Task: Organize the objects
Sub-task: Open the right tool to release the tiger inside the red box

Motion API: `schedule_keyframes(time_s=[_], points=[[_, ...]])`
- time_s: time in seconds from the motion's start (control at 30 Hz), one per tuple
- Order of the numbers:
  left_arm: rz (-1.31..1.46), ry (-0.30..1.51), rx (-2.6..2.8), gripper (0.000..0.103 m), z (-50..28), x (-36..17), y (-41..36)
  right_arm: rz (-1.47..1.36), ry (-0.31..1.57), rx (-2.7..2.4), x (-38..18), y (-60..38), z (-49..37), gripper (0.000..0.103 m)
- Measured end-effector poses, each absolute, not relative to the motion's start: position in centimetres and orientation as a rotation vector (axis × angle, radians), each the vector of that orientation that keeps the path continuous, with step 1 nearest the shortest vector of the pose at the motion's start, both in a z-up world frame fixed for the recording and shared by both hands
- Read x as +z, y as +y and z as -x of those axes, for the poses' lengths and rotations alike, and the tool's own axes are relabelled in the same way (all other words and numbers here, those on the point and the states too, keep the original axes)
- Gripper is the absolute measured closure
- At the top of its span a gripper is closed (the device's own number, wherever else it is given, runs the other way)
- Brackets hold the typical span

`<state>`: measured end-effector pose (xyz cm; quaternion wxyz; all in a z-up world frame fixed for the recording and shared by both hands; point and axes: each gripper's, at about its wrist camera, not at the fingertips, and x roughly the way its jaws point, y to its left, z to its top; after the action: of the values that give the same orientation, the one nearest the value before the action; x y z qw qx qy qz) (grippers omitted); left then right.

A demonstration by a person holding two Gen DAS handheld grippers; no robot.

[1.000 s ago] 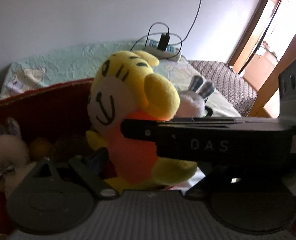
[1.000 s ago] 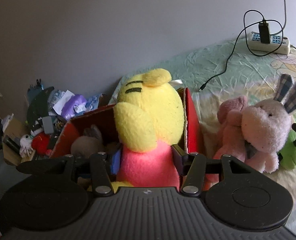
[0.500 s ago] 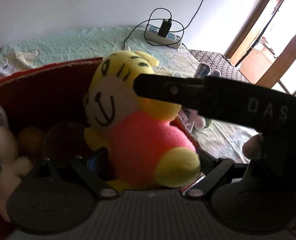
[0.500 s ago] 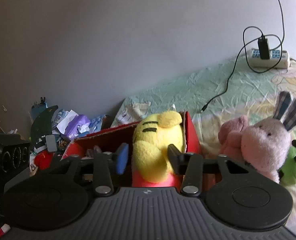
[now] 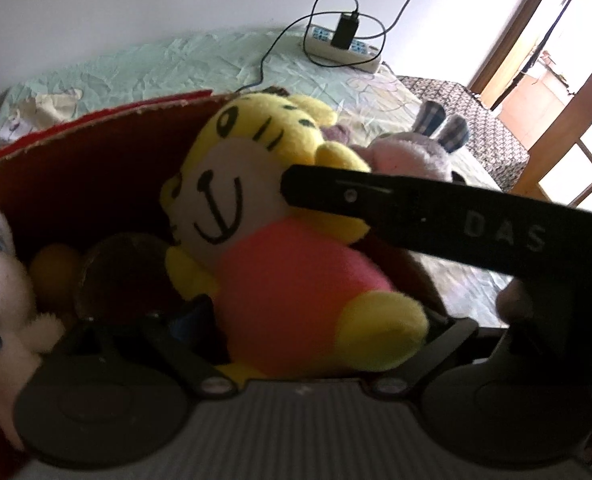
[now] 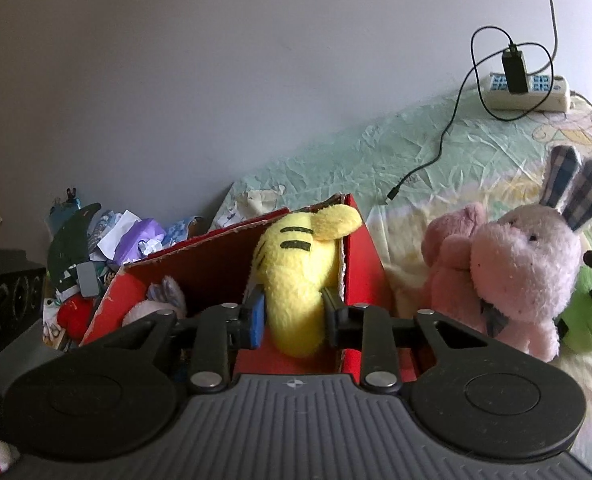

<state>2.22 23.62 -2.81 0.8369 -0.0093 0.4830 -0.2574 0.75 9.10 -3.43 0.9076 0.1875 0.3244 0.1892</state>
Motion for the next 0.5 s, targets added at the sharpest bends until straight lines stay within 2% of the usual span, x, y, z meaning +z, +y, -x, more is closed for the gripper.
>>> schedule_keyframes(time_s=[0.5], points=[[0.027,1.046,-0.528,0.0,-2.51,-3.29,23.58,-0.335,0.61,0.396,-3.79,9.43,-0.16,0.073]])
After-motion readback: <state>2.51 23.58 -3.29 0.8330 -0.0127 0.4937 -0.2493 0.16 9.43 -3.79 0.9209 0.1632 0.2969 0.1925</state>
